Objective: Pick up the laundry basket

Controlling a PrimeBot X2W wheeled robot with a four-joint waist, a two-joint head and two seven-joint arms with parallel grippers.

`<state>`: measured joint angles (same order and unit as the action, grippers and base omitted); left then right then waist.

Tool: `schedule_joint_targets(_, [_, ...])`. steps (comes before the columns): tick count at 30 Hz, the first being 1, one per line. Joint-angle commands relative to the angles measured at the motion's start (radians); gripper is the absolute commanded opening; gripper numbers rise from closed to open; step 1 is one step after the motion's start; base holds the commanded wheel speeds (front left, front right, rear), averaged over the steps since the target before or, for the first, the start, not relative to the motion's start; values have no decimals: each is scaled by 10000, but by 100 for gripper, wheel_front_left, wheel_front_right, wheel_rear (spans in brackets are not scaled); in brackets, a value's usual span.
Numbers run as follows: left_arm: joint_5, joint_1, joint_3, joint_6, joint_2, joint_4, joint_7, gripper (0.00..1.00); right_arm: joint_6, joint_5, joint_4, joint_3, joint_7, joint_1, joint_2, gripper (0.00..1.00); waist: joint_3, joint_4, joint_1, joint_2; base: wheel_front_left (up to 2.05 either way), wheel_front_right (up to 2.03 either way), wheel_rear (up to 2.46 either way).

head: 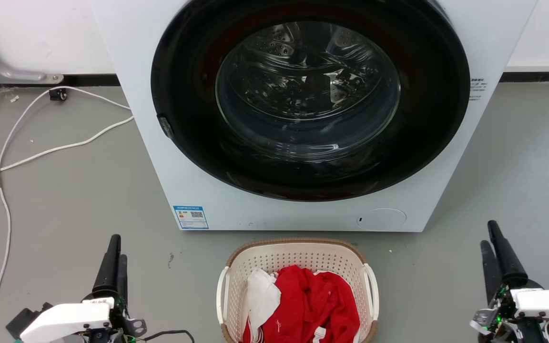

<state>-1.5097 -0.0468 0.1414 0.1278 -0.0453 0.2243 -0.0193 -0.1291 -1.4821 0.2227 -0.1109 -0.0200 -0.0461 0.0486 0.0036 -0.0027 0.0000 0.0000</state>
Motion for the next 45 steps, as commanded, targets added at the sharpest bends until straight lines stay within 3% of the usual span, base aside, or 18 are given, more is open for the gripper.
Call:
schedule_joint_targets(1, [149,-88,67,0,-33,-227,79,100,-16,255,-231,-94,80,-215,31,100,2,2,0,0,0,0,0])
schedule_joint_targets(12, [2047,-201,578,-435,-39,-1046,519,100,-17,3115,-1119,-335,522,-396,30,100,33,15,0,0,0,0,0])
schedule_joint_targets(17, [3265,-224,675,-931,-41,-1838,700,100,-18,4738,-1858,-117,703,-463,31,100,67,13,0,0,0,0,0])
schedule_joint_targets(22, [4699,-130,272,-1384,-42,-2595,874,100,-18,6267,-2513,146,879,-489,30,100,103,17,0,0,0,0,0])
schedule_joint_targets(36, [8347,248,-1111,-1324,-48,-3609,1322,100,-20,9392,-3396,745,1321,-324,30,100,137,13,0,0,0,0,0])
schedule_joint_targets(45, [10104,205,-2034,-1714,-426,-4055,1580,100,-20,10901,-3590,790,1577,-261,29,100,184,-7,0,0,0,0,0])
